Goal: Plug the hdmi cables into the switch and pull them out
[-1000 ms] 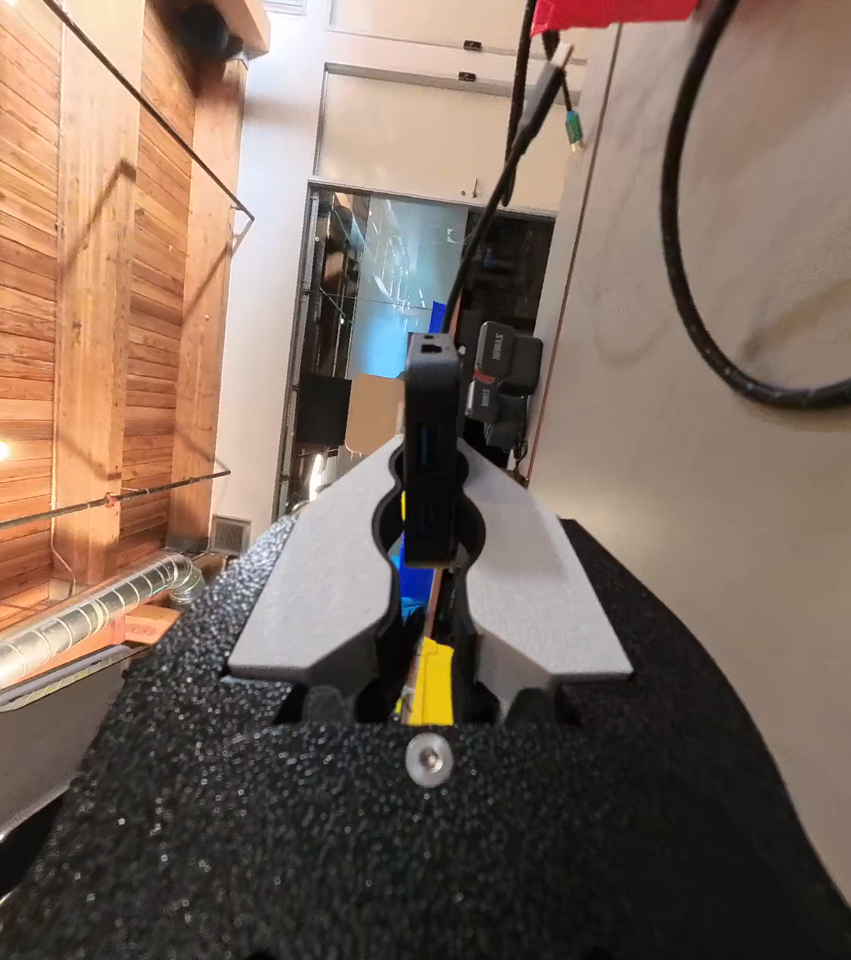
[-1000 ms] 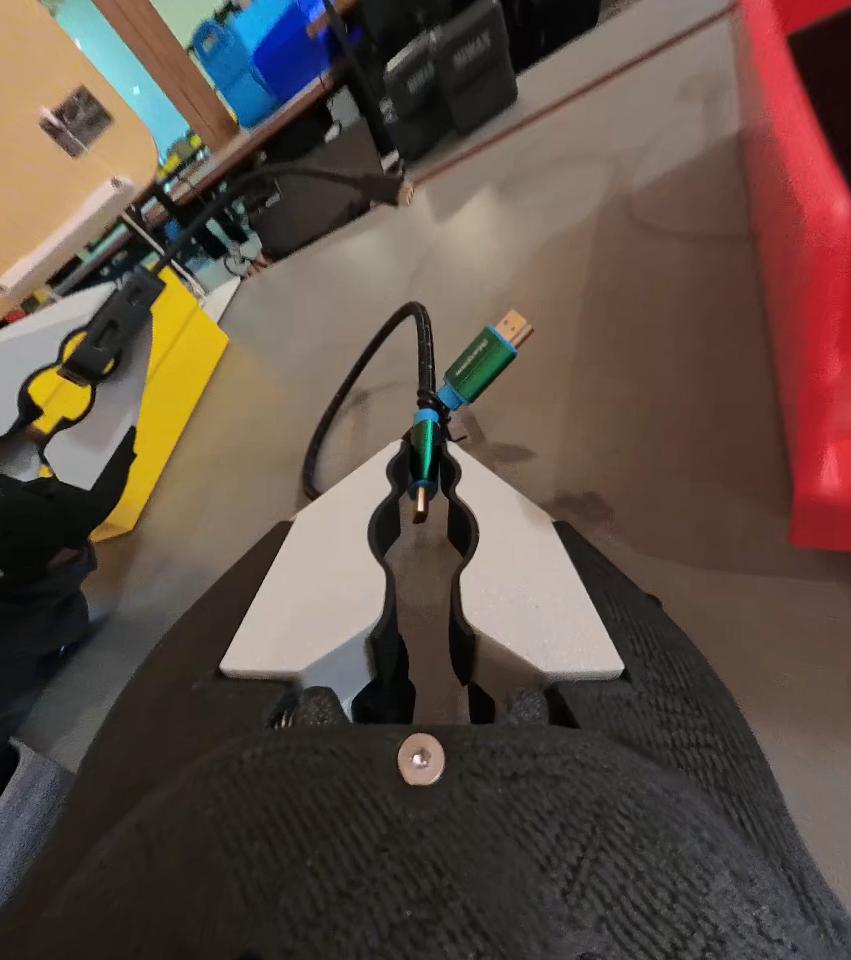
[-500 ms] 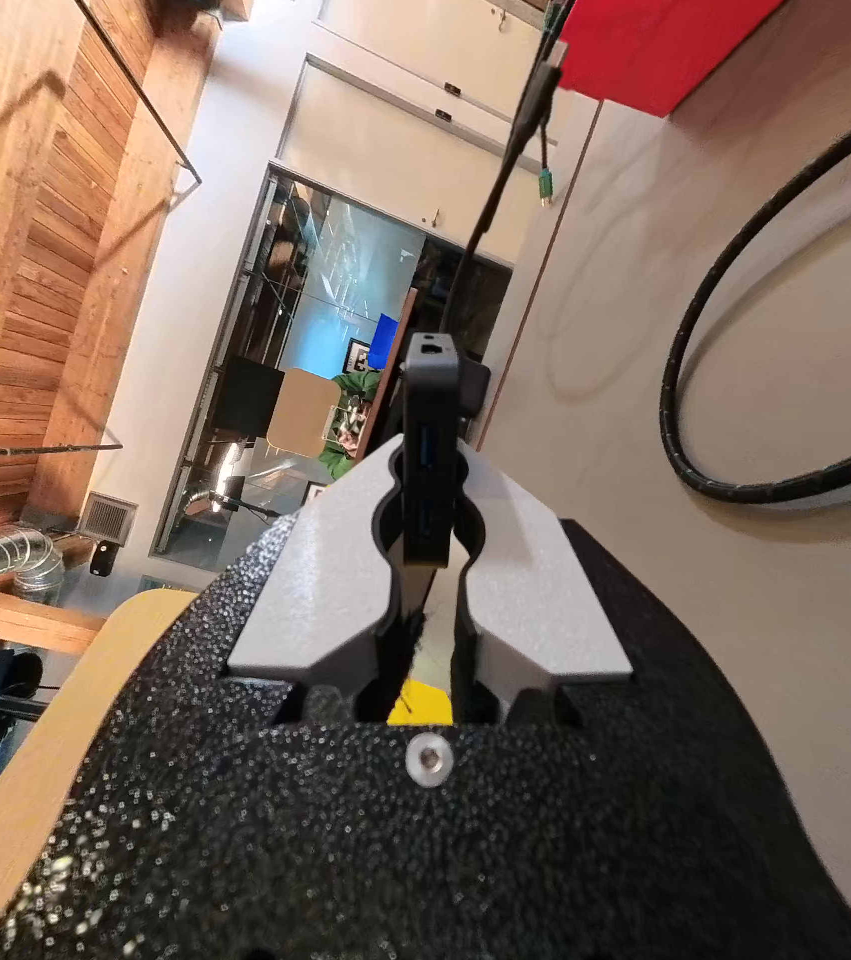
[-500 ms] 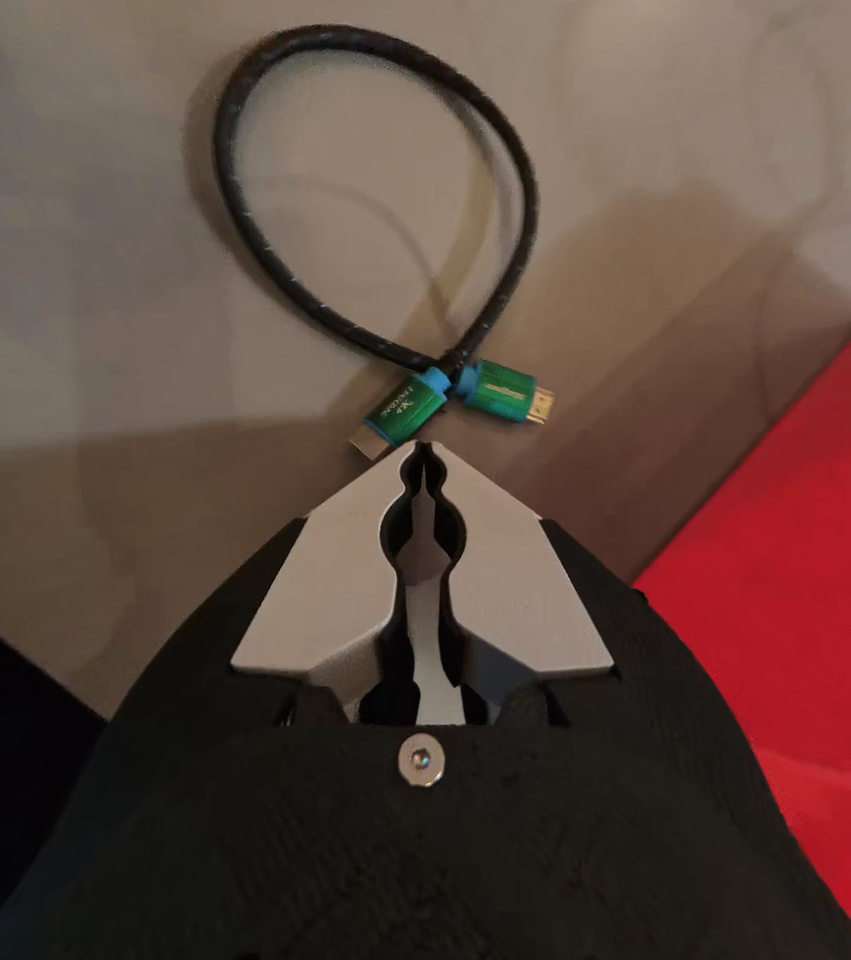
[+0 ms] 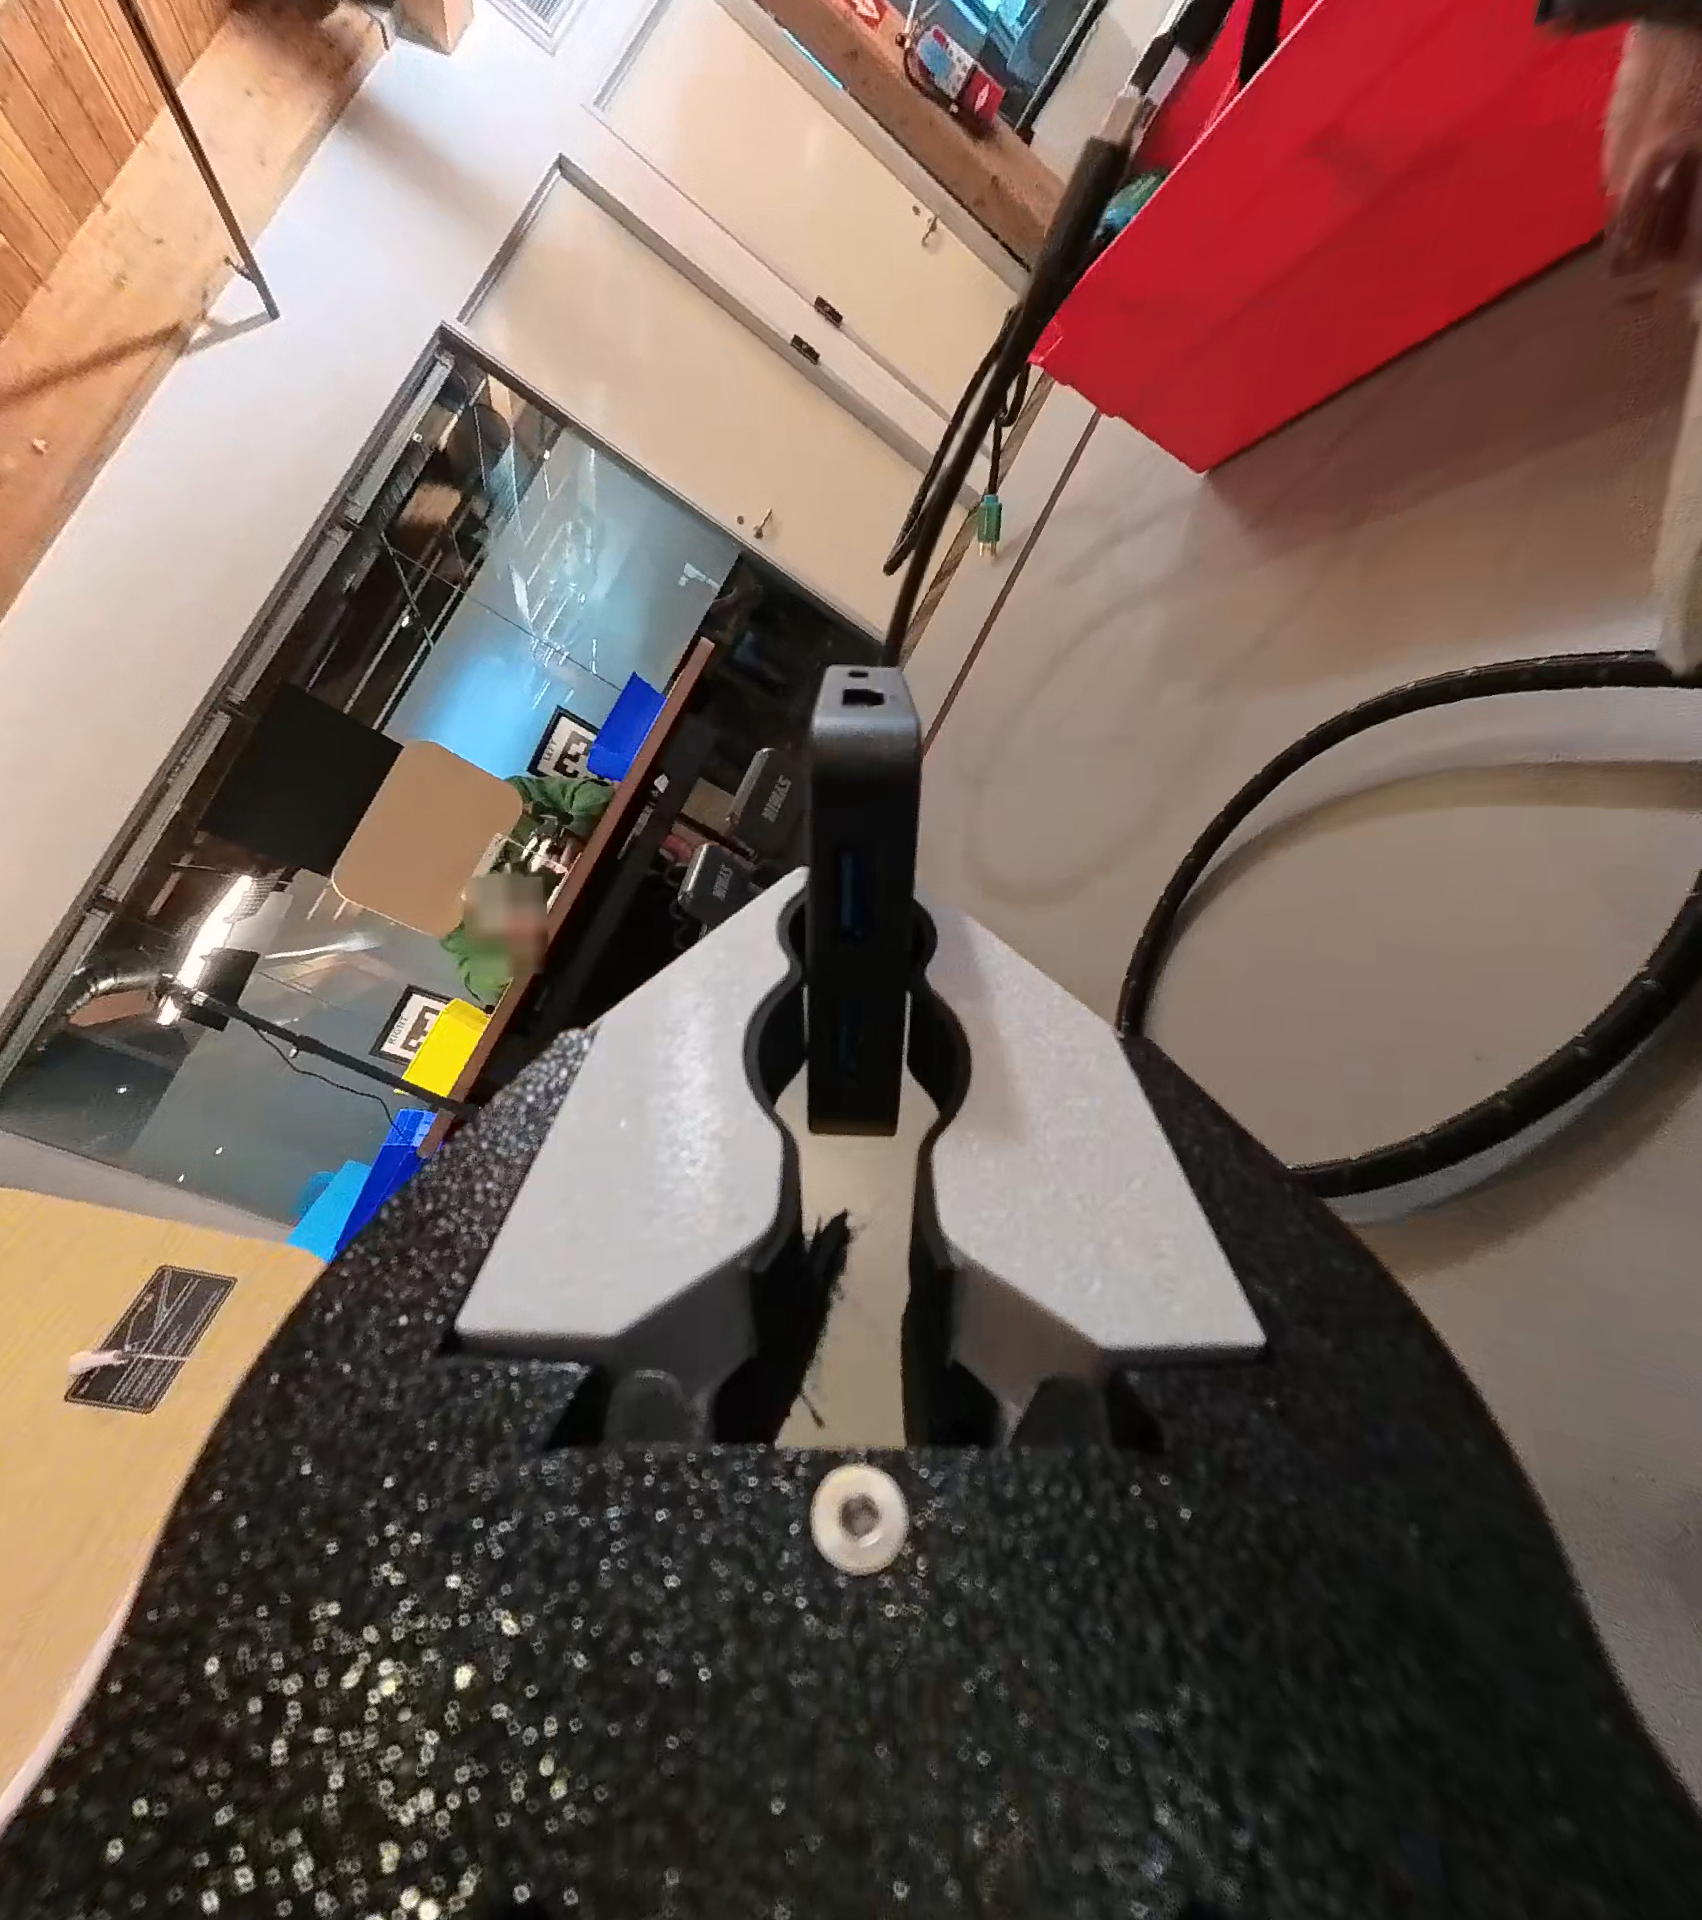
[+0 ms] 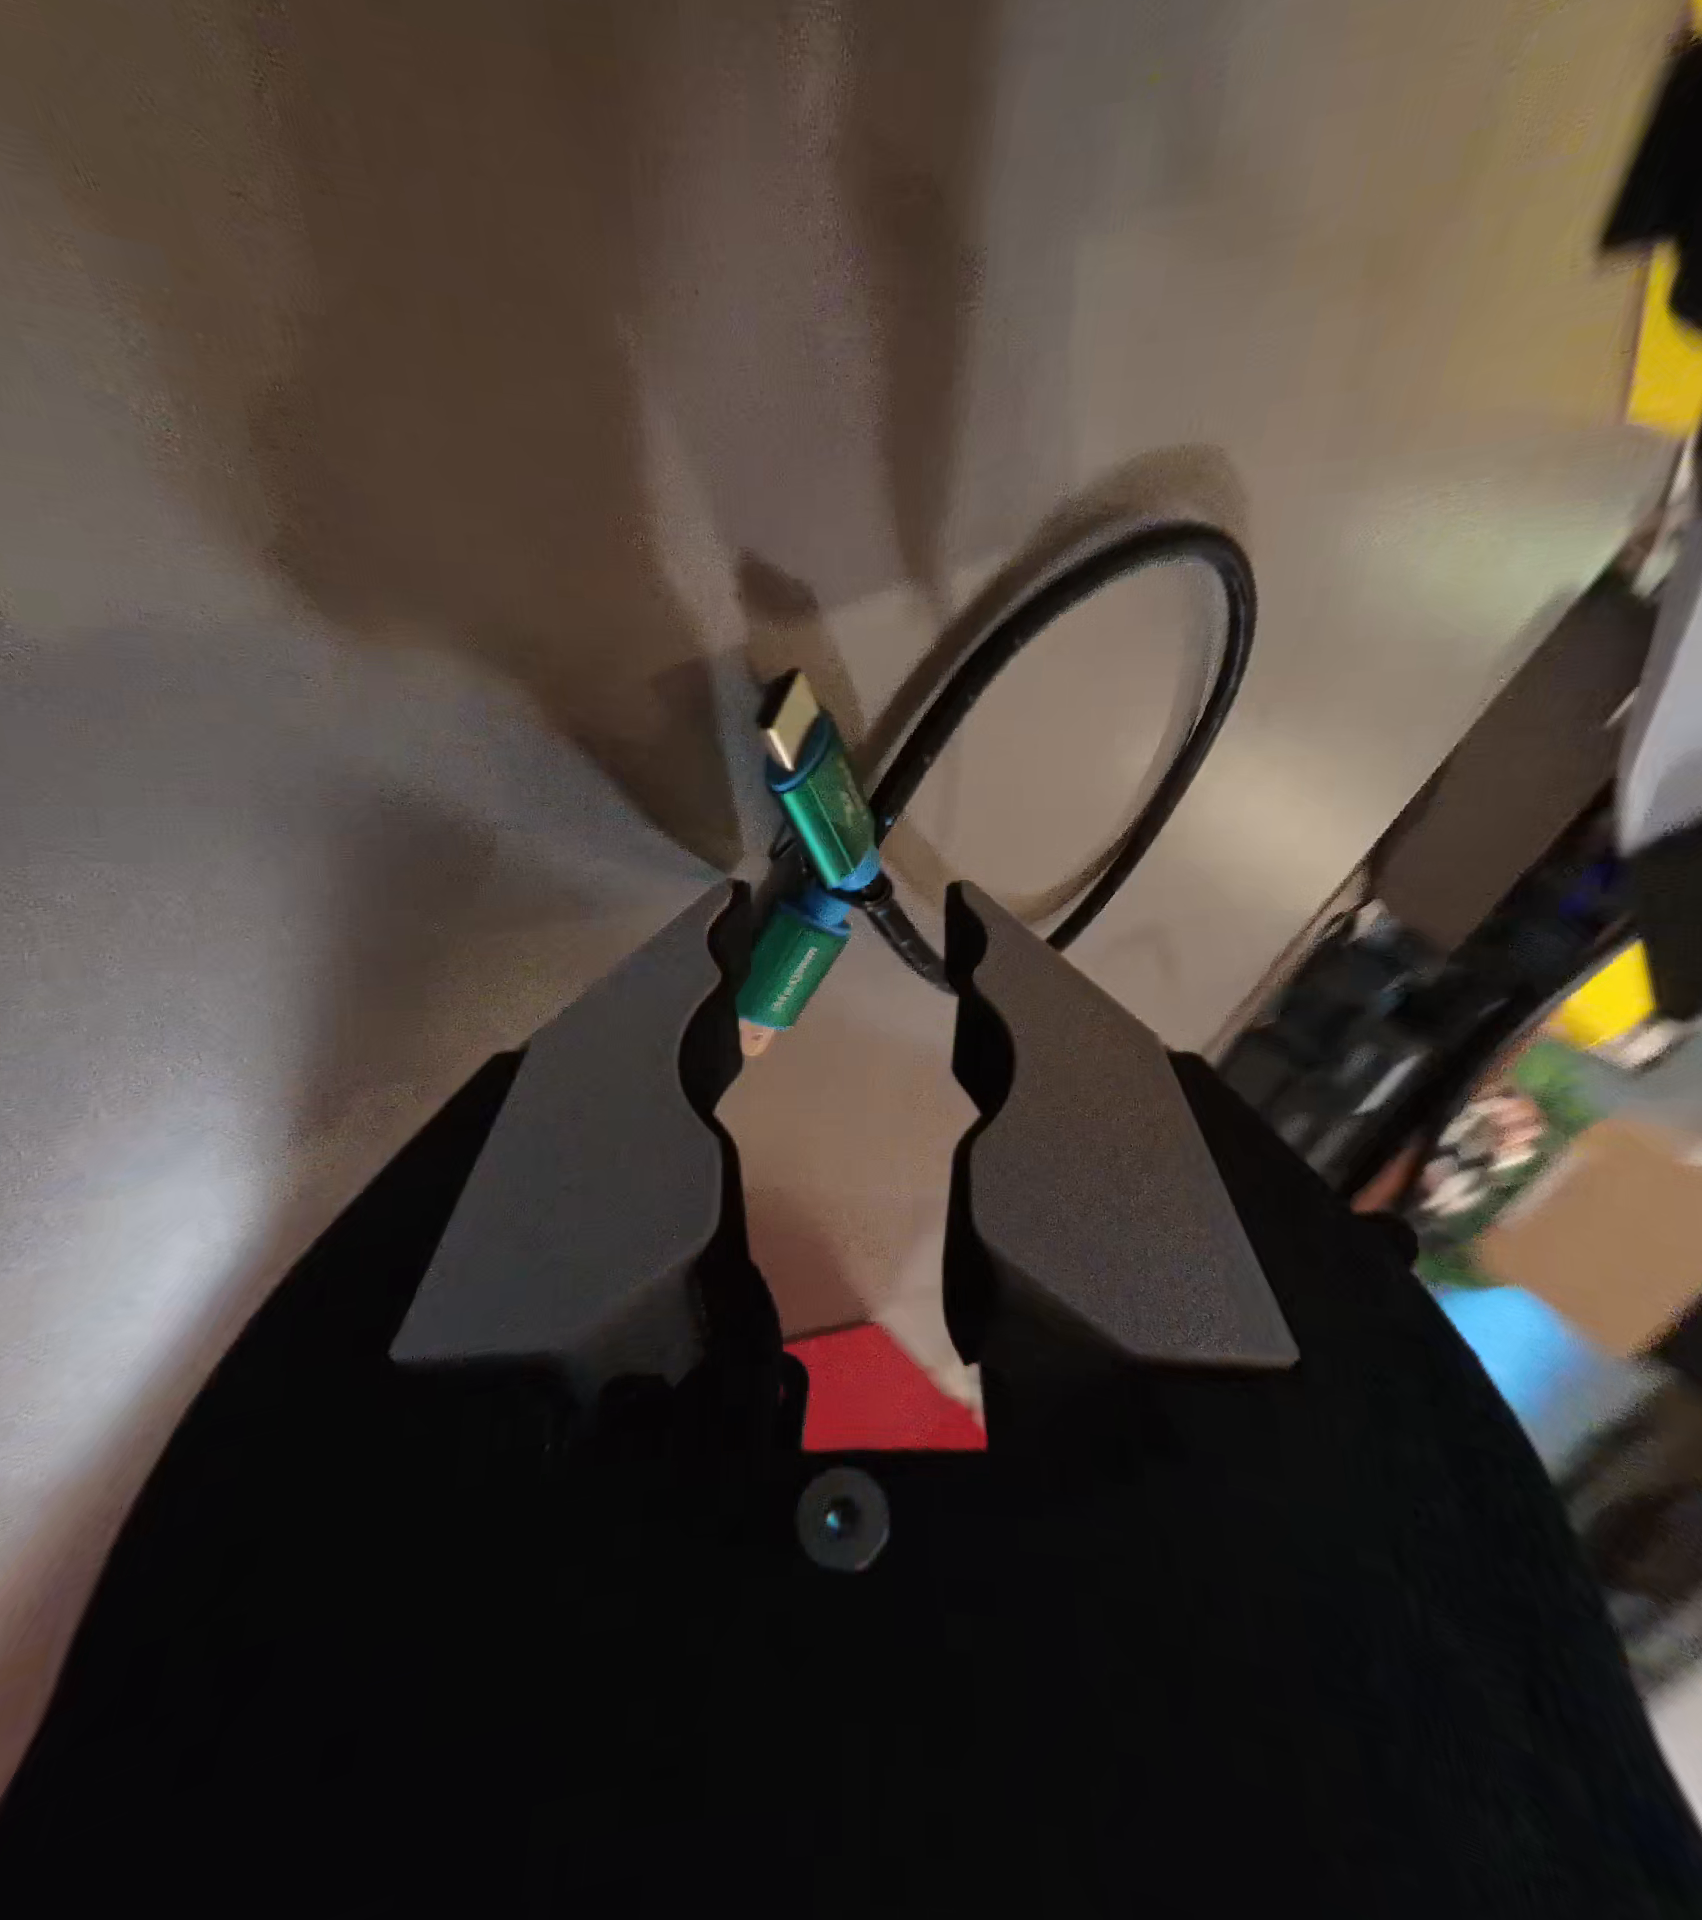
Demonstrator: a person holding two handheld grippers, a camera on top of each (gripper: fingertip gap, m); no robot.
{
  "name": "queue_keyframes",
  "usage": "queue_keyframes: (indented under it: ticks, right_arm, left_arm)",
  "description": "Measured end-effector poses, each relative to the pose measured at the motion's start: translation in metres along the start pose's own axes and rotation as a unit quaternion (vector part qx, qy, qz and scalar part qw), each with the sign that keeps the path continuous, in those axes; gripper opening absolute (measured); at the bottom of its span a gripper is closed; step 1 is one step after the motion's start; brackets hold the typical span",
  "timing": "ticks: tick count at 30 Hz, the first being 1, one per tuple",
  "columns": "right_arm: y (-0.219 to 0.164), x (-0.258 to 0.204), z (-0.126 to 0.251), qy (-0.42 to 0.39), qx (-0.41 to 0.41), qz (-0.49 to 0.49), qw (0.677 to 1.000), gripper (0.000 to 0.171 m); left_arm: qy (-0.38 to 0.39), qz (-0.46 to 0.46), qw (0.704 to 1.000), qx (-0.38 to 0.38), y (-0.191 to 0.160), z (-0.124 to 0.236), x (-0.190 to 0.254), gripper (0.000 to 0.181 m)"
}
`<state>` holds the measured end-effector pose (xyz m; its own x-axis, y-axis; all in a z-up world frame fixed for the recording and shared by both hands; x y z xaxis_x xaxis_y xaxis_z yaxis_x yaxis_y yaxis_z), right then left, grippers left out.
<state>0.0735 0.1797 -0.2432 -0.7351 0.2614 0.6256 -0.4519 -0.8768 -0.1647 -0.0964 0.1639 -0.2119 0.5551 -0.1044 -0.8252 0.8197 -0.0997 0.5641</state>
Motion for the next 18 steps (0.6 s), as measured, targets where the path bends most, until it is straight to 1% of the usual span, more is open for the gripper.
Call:
queue_keyframes:
  ticks: [3, 6, 8, 12, 13, 16, 18]
  right_arm:
    - [0.006, 0.000, -0.006, -0.012, -0.003, 0.137, 0.990, 0.035]
    - [0.009, 0.001, -0.009, -0.016, 0.006, 0.208, 0.978, 0.027]
    - [0.009, 0.000, -0.012, -0.016, 0.010, 0.223, 0.975, 0.019]
    - [0.010, 0.000, -0.015, -0.040, 0.009, 0.216, 0.975, 0.018]
    - [0.010, 0.000, -0.016, -0.047, 0.005, 0.214, 0.976, 0.019]
    - [0.011, 0.005, -0.018, -0.064, 0.001, 0.199, 0.978, 0.030]
    - [0.012, 0.008, -0.019, -0.063, 0.003, 0.200, 0.978, 0.031]
  left_arm:
    - [-0.004, -0.005, 1.000, 0.000, 0.000, 0.000, 0.001, 0.011]
    - [-0.005, -0.003, 1.000, 0.000, 0.000, 0.000, 0.001, 0.011]
    - [-0.005, -0.003, 1.000, 0.000, 0.000, 0.000, 0.001, 0.011]
    - [-0.007, -0.008, 1.000, 0.001, 0.000, 0.000, 0.002, 0.011]
    - [-0.007, -0.009, 1.000, 0.002, 0.001, 0.000, 0.002, 0.011]
    - [-0.010, -0.010, 1.000, 0.001, 0.001, -0.001, 0.003, 0.011]
    - [-0.012, -0.014, 1.000, 0.002, 0.000, -0.001, 0.004, 0.011]
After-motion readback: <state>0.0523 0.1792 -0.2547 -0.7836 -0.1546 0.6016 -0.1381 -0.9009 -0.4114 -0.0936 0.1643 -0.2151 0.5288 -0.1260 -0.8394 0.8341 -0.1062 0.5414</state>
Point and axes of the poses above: each gripper's, where its closed fingertips meet, z back along the fingers, y out of its top, x = y × z across the jaws, the point moved 9 cm from there along z, back along the fingers, and after that the axes turned 1 degree about -x, right-handed, at the moved point
